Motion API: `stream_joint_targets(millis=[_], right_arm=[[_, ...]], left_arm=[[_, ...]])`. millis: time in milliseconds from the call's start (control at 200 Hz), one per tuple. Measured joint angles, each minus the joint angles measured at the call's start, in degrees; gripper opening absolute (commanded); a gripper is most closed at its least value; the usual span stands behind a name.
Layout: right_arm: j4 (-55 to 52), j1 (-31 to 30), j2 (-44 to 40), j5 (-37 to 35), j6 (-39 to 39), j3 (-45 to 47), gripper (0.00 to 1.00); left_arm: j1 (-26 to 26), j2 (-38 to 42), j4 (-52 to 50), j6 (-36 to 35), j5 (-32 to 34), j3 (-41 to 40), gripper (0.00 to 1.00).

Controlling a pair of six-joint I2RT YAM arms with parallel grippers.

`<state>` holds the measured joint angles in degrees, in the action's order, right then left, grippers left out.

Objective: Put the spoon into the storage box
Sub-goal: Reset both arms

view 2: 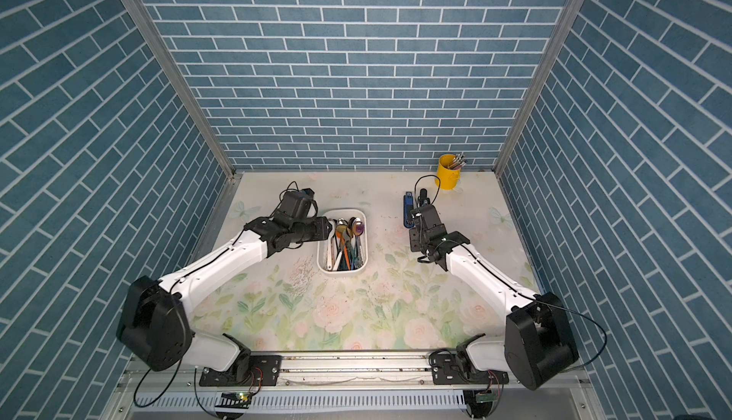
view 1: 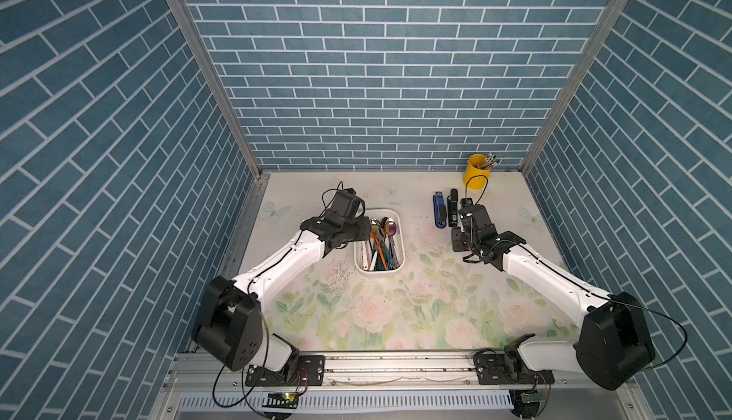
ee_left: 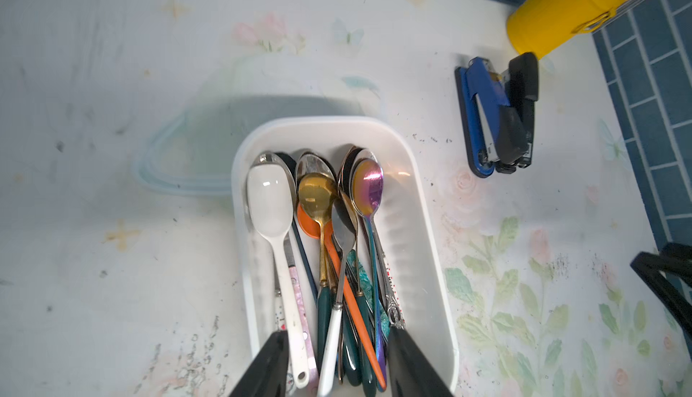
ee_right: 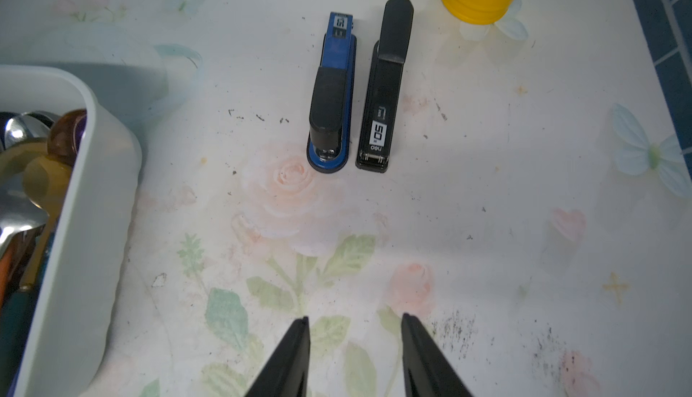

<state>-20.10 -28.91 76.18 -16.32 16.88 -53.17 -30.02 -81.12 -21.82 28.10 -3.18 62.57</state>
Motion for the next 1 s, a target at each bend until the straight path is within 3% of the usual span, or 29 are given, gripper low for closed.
stream_joint_targets(millis=[155, 245, 285, 395, 445, 625, 770, 1000], right_arm=[[1.73, 0.13, 0.00, -0.02, -0.44, -0.81, 0.44], [2.99, 0.68, 0.00, 0.00, -1.64, -0.79, 0.45], [4.28, 1.14, -0.02, 0.04, -2.54, -0.57, 0.59], [12.41, 3.56, -1.57, -0.11, -5.62, 4.13, 0.78], [17.31, 5.25, -2.75, -0.96, -7.17, 8.09, 0.99], [35.69, 12.68, -3.15, -5.22, -11.91, 23.65, 1.00], [50.95, 20.81, 1.46, -2.69, -12.66, 28.96, 1.00], [72.96, 23.39, 9.79, 2.89, -16.06, 35.04, 1.00]], left_arm=[[0.15, 3.10, 0.68, -2.67, 1.92, -2.43, 0.51], [1.27, 5.90, 2.19, -4.83, 3.63, -6.43, 0.60], [2.43, 7.89, 2.69, -5.88, 4.81, -8.68, 0.68], [7.67, 13.00, 5.55, -9.44, 8.68, -14.05, 0.86], [10.97, 14.56, 7.63, -11.30, 10.75, -16.33, 0.88], [21.27, 14.27, 19.61, -14.40, 15.67, -25.20, 0.91], [22.69, 10.23, 33.18, -17.88, 18.67, -33.92, 0.92], [24.26, 4.50, 59.21, -23.30, 21.09, -45.27, 0.99]])
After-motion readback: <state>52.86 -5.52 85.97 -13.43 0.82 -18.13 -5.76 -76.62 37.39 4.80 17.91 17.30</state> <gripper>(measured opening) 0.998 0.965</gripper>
